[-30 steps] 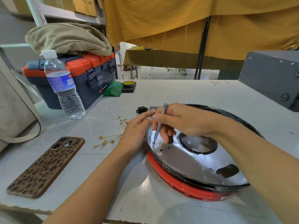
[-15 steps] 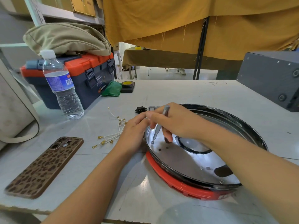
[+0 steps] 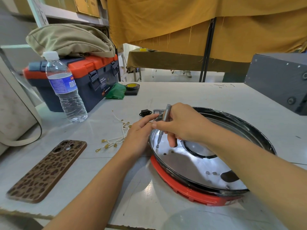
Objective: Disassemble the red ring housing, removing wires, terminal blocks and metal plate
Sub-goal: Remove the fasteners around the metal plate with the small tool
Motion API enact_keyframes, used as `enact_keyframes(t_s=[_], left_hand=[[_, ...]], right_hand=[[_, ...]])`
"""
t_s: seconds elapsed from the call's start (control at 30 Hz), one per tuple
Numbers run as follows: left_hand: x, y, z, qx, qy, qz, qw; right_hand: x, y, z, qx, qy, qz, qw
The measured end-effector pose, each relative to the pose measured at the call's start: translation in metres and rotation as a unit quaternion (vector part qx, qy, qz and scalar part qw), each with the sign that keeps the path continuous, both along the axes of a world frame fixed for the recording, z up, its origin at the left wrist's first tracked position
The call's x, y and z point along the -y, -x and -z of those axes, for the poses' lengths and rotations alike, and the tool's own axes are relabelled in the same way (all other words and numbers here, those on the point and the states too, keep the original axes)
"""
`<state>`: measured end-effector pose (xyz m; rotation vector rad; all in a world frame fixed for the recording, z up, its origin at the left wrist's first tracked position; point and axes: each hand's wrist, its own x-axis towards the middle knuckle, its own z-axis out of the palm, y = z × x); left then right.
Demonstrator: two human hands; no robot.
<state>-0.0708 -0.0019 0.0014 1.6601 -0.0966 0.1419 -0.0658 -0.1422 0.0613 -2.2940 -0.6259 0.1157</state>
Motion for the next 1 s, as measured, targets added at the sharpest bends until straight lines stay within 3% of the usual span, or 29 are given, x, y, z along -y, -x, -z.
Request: enact_keyframes(t_s=[0.47,1.0], left_hand=[[0.000,0.000,-0.002,0.000,-0.013,-0.003,1.000],[0.001,0.000,-0.001,-0.006,-0.017,-0.011,1.000]], right_hand=[[0.010,-0.002,-0.007,-0.053,-0.033,-0.122,0.991],[0.025,-0.011,-0.006,-0.109,-0.066,-0.153,0.980]])
